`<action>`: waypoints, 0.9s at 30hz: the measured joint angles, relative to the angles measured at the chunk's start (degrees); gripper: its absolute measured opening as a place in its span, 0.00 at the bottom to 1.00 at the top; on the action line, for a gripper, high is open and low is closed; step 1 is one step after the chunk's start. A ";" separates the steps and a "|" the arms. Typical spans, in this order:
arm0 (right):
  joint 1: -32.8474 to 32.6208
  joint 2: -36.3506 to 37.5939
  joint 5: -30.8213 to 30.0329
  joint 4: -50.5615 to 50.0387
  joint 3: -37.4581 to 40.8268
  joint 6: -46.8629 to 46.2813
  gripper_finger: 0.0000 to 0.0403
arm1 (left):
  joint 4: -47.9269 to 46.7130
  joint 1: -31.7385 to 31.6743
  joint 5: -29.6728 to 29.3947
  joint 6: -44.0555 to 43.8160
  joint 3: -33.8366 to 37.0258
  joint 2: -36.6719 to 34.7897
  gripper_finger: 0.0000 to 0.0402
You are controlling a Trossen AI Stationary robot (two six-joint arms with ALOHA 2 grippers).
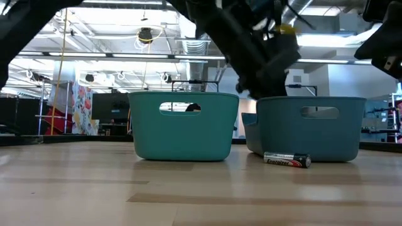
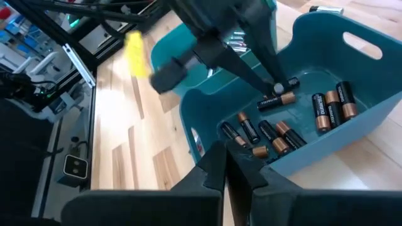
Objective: Sort batteries
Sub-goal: Put the black battery into the blue bin, then put the silver battery into the green bin
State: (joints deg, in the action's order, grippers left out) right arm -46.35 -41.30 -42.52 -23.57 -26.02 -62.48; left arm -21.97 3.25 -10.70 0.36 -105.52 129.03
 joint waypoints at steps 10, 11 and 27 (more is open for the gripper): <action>0.00 0.08 0.20 -0.57 -0.04 0.00 0.07 | -1.63 -1.54 0.25 -2.80 -2.31 1.52 0.20; 0.00 0.11 0.20 -0.70 -0.03 0.00 0.07 | -1.72 -1.83 0.23 -4.02 -2.29 1.53 0.22; 0.00 0.11 0.31 -2.71 -0.04 0.00 0.07 | -1.62 -2.68 0.22 -4.07 -2.26 1.51 0.37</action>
